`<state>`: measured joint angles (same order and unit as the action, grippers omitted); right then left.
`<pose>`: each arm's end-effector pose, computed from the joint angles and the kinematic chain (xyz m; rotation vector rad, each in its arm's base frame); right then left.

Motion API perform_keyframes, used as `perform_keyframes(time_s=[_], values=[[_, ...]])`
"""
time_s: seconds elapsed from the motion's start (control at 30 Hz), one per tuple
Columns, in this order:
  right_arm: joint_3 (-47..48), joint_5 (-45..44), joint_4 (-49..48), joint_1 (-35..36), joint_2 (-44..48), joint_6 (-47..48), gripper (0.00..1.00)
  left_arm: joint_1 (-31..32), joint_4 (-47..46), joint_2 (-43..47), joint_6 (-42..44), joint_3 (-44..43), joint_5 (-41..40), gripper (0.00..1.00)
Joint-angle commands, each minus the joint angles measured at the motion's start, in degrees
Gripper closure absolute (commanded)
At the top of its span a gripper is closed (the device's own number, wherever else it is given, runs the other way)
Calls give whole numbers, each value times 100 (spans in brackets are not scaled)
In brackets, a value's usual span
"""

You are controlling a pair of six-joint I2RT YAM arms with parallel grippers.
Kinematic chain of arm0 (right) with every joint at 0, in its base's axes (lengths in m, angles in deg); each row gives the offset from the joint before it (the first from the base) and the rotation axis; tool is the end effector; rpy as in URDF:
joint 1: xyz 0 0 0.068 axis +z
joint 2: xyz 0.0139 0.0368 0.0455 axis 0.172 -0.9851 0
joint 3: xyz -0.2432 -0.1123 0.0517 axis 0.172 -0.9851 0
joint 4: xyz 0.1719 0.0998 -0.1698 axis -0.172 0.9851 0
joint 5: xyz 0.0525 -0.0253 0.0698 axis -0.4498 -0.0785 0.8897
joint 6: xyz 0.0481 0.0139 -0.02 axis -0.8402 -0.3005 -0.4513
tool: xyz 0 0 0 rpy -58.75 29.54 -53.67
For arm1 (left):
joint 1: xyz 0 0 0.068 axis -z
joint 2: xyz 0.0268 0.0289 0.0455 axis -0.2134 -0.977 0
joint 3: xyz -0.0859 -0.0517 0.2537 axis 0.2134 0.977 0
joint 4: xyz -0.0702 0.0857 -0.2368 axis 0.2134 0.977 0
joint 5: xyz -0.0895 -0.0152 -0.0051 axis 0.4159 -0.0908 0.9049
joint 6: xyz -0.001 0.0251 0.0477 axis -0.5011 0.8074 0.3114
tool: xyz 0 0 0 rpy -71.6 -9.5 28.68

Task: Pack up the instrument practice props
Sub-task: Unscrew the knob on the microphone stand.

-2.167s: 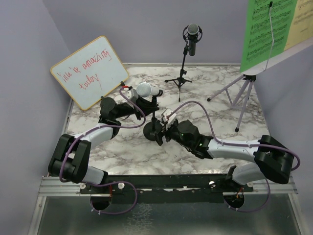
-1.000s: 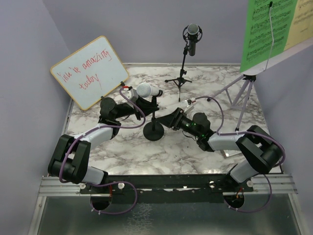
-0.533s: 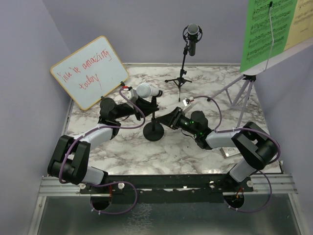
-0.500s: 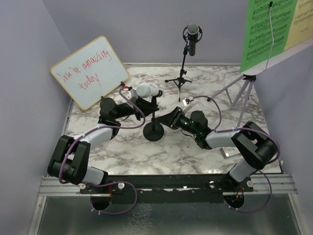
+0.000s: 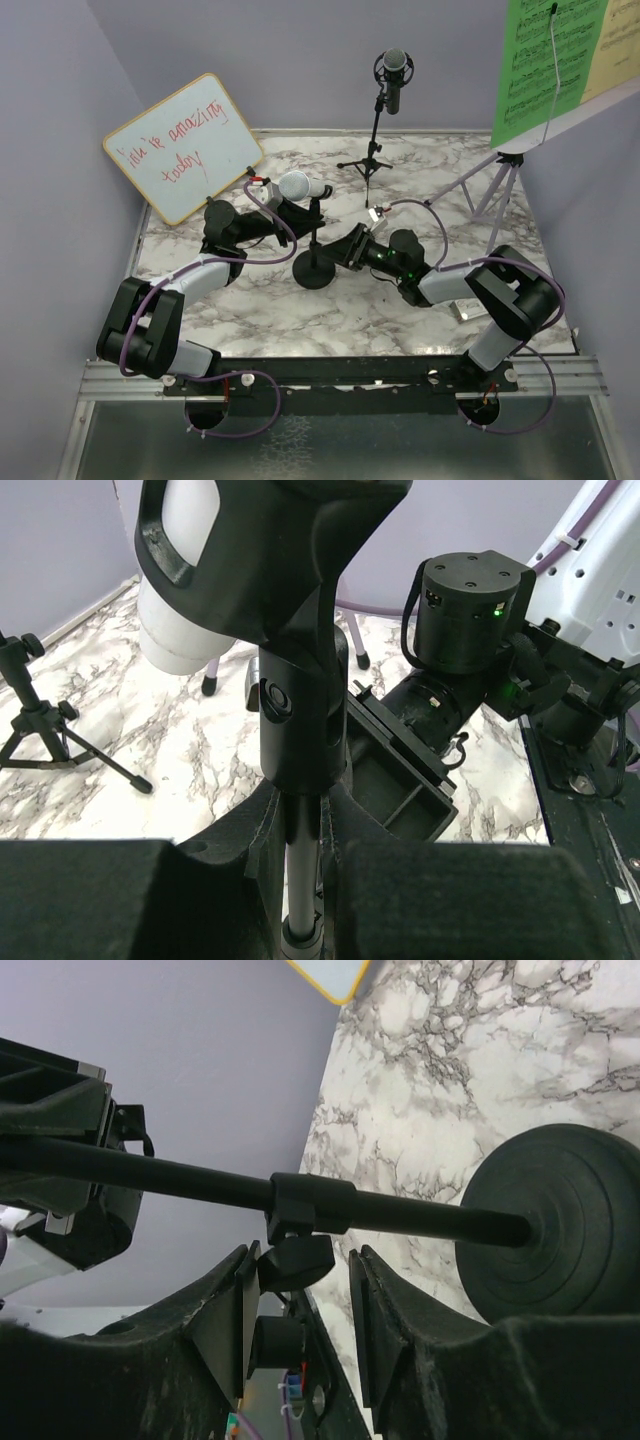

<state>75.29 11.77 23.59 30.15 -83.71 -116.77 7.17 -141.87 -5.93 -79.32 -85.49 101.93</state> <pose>0.2290 0.2087 0.1721 0.0993 1.9450 1.6104 0.2534 -0.1221 0.2709 0.9495 1.2079 -1.1719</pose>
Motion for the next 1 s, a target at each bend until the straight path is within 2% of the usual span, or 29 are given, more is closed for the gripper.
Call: perform_keyframes(time_s=[0.0,0.6,0.77,0.9,0.97], values=[[-261,252,-429,-103,-39,-123,54,64,268,36,-144,136,302,100],[-158,186,-469,-235,-49,-388,60,90,266,18,-162,127,305,100],[-149,275,-571,-243,-144,-323,71,91,266,8,-162,127,314,100],[-121,391,-584,-237,-216,-73,86,99,266,-38,-161,111,316,100],[-44,540,-517,-238,-246,216,90,107,266,-64,-166,97,315,100]])
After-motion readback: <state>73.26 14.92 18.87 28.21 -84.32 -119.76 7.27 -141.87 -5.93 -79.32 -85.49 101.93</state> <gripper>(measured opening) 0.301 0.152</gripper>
